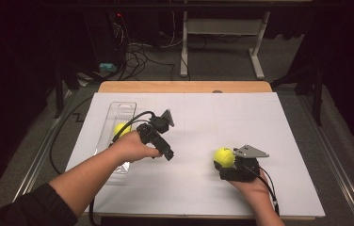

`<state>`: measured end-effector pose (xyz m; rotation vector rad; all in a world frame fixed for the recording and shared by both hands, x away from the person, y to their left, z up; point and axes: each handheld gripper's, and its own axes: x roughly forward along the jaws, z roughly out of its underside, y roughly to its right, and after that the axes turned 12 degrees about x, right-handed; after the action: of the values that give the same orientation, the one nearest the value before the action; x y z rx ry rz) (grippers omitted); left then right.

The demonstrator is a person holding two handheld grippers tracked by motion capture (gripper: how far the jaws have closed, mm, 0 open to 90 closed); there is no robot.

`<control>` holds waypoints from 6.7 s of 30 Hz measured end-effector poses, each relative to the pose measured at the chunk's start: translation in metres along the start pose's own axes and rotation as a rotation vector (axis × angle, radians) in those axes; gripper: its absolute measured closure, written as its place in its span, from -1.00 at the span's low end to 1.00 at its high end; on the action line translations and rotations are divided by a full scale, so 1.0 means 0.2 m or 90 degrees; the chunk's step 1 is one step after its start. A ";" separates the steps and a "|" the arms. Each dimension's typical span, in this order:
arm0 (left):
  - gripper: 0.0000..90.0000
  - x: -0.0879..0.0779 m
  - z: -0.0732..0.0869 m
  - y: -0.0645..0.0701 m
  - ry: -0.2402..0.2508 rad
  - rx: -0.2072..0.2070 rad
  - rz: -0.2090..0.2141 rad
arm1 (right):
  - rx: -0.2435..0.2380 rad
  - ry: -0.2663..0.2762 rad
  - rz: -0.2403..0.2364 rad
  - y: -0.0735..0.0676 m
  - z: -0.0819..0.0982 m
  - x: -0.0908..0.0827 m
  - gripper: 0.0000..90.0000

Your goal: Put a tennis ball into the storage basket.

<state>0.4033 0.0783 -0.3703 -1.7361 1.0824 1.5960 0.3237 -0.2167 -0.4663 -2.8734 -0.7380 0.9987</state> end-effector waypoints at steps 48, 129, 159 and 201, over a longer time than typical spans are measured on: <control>-0.97 -0.01 0.00 0.02 0.002 0.003 0.000 | -0.003 0.036 -0.019 0.00 -0.01 -0.05 -0.40; -0.98 -0.02 -0.06 0.07 -0.001 0.027 0.016 | -0.082 0.034 -0.108 -0.35 0.00 0.08 -0.40; -0.99 -0.06 -0.14 0.15 0.009 0.045 0.023 | -0.087 0.044 -0.126 -0.39 0.00 0.09 -0.40; -0.97 0.04 -0.25 0.26 -0.005 0.076 0.050 | -0.077 0.083 -0.163 -0.43 -0.01 0.07 -0.40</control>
<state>0.3867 0.0075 -0.3629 -1.6265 1.2299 1.5508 0.2979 -0.1343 -0.4594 -2.8091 -1.1536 0.7543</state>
